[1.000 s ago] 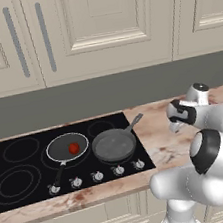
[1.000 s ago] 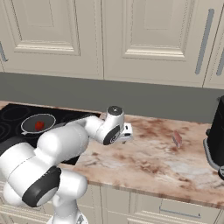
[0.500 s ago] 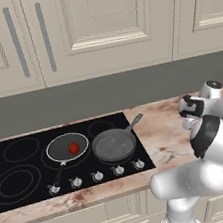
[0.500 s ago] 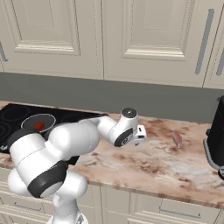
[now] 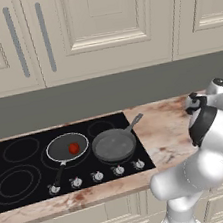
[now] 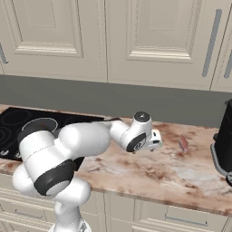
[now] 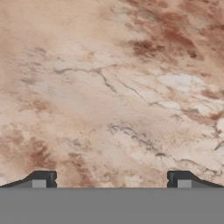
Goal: Place both pans onto different burners. Then place the bell pepper and the steak on different pans.
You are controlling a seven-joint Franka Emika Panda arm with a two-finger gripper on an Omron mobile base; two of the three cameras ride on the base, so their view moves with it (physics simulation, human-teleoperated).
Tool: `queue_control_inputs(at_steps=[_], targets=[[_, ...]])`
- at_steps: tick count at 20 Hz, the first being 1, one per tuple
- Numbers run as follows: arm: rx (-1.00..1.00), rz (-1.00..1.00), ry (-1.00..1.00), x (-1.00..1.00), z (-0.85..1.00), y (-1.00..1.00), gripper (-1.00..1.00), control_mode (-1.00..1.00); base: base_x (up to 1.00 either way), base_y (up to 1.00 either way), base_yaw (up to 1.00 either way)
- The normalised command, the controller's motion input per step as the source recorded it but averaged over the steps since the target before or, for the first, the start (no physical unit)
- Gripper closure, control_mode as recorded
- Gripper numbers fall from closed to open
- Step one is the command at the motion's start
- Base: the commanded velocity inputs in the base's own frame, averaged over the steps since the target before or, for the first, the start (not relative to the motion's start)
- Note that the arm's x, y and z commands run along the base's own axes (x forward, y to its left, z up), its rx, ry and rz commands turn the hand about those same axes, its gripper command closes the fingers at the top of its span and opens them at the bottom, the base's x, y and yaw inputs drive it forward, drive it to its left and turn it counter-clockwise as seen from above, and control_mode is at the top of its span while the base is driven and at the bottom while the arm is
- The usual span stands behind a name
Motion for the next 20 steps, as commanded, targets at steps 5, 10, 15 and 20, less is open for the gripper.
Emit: queue_control_inputs(at_steps=[5,10,15,20], targets=[[-0.03,-0.02,0.00,0.09,0.00,-0.39,-1.00,-1.00,0.00,0.00,0.00],[0.00,0.00,0.00,0.13,0.00,-0.31,-1.00,-1.00,0.00,0.00,0.00],[0.00,0.00,0.00,0.15,0.00,-0.27,-1.00,-1.00,0.00,0.00,0.00],[0.00,0.00,0.00,0.14,0.04,-0.27,-1.00,-1.00,0.00,0.00,0.00]])
